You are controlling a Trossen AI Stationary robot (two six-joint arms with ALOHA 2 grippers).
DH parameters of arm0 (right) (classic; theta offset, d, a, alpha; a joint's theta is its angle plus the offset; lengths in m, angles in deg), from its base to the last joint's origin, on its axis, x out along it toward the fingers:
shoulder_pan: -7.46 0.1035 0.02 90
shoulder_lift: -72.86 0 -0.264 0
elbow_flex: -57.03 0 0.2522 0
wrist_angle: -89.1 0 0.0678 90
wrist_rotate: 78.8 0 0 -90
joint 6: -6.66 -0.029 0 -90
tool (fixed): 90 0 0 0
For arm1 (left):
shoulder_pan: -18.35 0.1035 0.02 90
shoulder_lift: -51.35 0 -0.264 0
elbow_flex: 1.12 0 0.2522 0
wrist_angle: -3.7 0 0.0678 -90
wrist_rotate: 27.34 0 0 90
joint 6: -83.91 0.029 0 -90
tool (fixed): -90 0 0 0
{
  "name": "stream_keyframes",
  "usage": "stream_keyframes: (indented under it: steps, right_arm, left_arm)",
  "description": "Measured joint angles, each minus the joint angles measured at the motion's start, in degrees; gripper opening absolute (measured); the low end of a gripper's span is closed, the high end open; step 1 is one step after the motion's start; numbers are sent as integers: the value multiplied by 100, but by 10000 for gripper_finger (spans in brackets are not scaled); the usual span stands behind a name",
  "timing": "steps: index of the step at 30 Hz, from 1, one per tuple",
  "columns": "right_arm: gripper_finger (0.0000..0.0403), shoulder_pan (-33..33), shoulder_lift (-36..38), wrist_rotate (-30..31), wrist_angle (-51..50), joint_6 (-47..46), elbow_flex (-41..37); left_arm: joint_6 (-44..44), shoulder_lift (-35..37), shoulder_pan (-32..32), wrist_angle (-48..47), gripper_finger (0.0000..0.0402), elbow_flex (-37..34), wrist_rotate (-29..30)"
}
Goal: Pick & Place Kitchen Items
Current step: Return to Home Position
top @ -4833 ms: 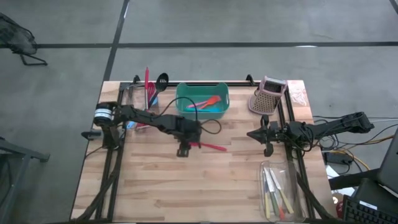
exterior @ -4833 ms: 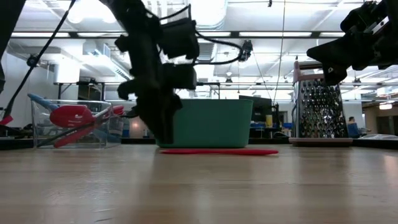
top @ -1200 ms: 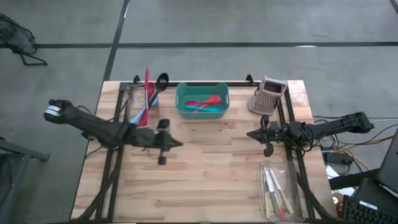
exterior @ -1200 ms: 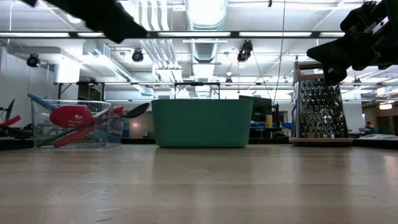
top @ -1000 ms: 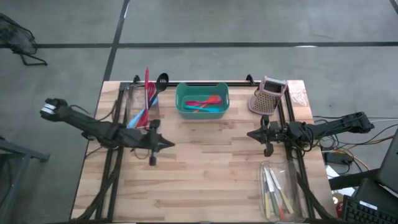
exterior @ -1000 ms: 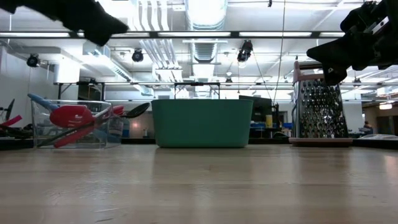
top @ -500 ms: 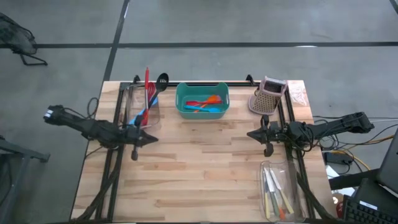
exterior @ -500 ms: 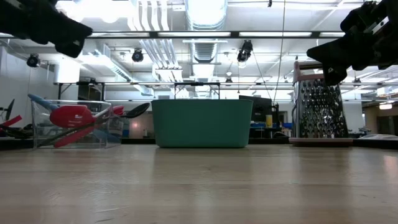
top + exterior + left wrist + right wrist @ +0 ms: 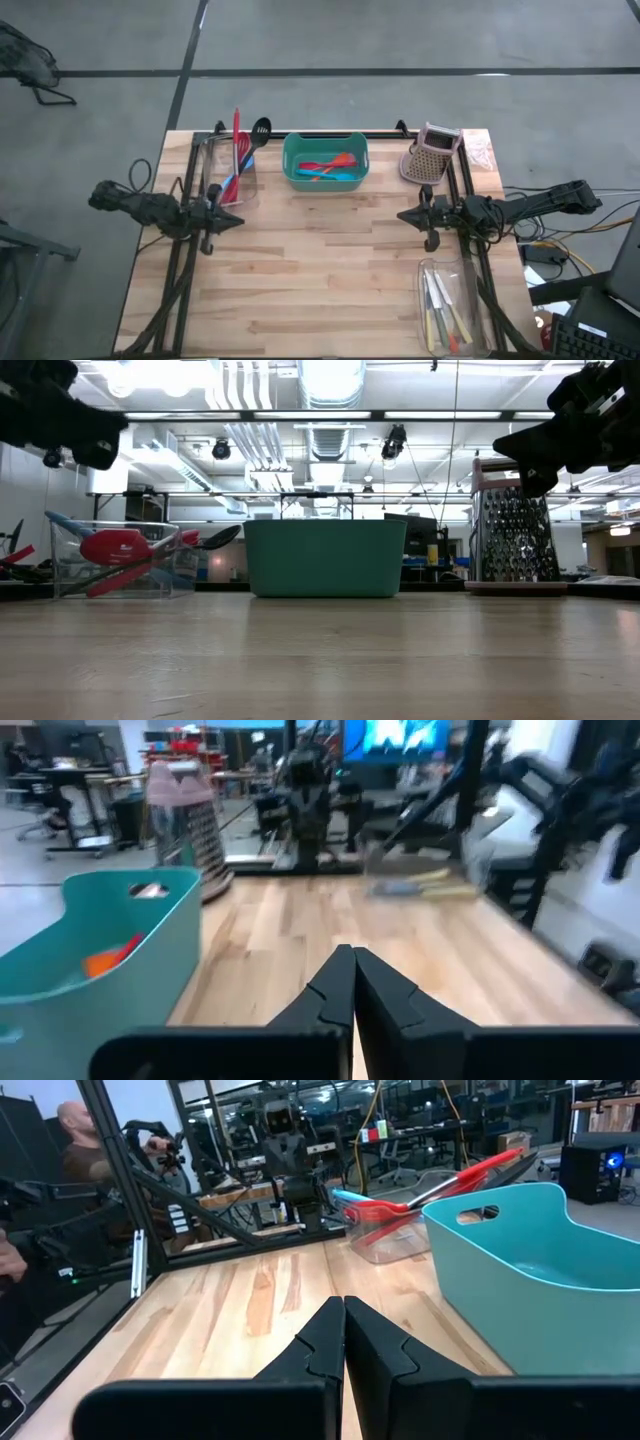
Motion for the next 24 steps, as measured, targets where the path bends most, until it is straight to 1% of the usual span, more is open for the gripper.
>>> stream_keyframes:
  steps: [4, 6, 8, 10, 18, 24]
  right_arm:
    - [9, -1, 4, 16, -2, 0, 0]
    - [9, 1, 4, 18, -2, 0, 0]
    - [9, 1, 6, 29, -5, 0, 0]
    - [9, 1, 5, 30, -4, 0, 0]
    - [9, 1, 1, 31, -9, 0, 0]
    - [9, 1, 1, 31, -7, 0, 0]
  left_arm:
    - [197, 61, 5, -24, 6, -194, 105]
    - [446, 61, 5, 105, 10, -240, 271]
    - [703, 60, 5, 24, 14, -262, 454]
    - [827, 55, 5, -79, 19, -296, 511]
    - [787, 50, 5, -326, 19, -346, 500]
    - [783, 50, 5, -326, 20, -346, 498]
